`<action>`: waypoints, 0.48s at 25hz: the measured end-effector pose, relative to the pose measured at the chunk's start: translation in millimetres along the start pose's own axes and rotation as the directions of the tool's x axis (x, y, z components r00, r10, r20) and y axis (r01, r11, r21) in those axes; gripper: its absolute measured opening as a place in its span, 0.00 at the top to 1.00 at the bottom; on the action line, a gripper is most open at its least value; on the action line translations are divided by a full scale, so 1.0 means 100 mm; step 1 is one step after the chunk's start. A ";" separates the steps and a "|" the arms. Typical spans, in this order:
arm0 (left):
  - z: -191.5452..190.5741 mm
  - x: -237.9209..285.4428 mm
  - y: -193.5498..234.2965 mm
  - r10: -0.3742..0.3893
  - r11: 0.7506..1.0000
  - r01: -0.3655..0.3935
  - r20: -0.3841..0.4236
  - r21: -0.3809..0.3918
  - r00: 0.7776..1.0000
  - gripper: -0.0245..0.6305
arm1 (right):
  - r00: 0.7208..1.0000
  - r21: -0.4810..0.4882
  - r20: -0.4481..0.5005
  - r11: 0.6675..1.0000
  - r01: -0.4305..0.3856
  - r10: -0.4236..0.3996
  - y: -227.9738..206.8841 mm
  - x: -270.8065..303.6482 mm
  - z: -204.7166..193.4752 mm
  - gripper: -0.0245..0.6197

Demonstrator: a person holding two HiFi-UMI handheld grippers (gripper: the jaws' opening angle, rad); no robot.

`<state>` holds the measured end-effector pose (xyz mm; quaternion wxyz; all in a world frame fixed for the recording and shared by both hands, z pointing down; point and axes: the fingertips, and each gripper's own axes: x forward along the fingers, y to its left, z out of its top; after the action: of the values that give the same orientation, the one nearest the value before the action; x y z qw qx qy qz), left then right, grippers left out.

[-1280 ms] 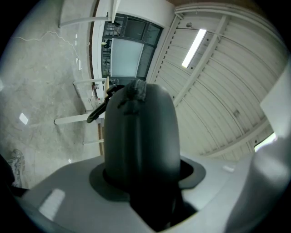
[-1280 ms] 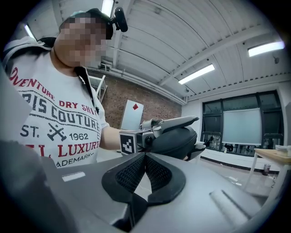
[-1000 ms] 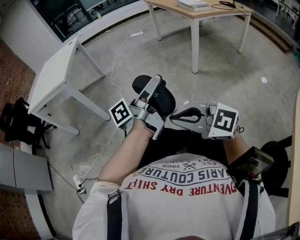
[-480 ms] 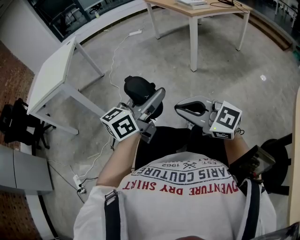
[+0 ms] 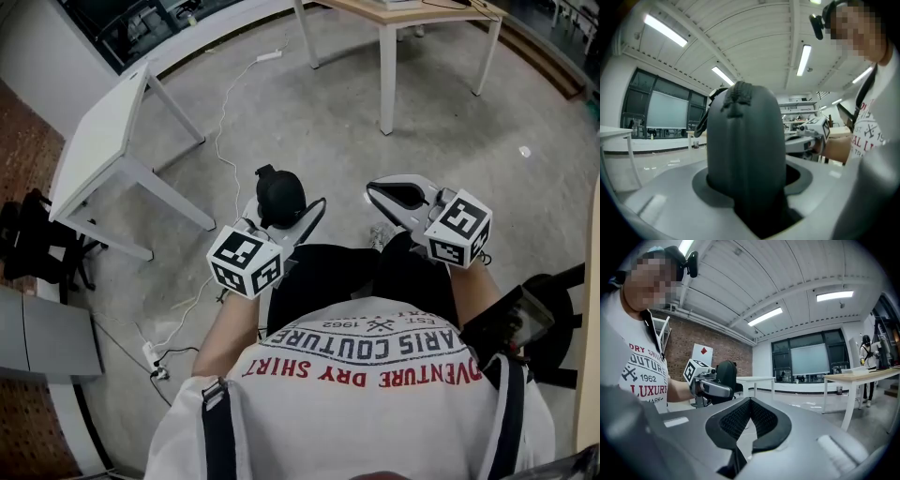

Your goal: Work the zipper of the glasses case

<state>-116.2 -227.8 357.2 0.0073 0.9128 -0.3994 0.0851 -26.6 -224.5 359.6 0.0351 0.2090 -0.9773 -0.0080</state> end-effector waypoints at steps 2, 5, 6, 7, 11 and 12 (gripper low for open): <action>0.05 -0.02 0.00 -0.016 1.000 0.017 0.014 -0.017 1.000 0.58 | 1.000 -0.002 -0.014 1.000 0.002 -0.002 0.00 0.02 -0.01 0.97; 0.11 -0.04 0.00 -0.024 1.000 0.025 0.027 -0.019 0.999 0.58 | 1.000 0.000 -0.013 1.000 0.006 -0.006 0.01 0.03 0.03 0.97; 0.12 -0.03 -0.01 -0.027 0.999 0.028 0.030 -0.021 0.999 0.58 | 1.000 0.002 -0.010 1.000 0.006 -0.006 0.00 0.03 0.04 0.97; 0.12 -0.03 -0.02 -0.029 0.999 0.030 0.032 -0.023 0.999 0.58 | 1.000 0.004 -0.010 1.000 0.006 -0.006 0.00 0.02 0.04 0.97; 0.12 0.01 -0.04 -0.039 0.999 0.040 0.038 -0.032 0.999 0.58 | 1.000 0.001 -0.015 1.000 0.004 -0.004 -0.02 0.02 0.02 0.97; 0.12 0.01 -0.03 -0.039 0.999 0.040 0.037 -0.032 0.999 0.58 | 1.000 0.000 -0.015 1.000 0.004 -0.004 -0.02 0.03 0.01 0.97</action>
<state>-111.3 -227.4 345.8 0.0166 0.9217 -0.3827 0.0617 -28.2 -227.4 358.6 0.0426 0.2108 -0.9766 -0.0063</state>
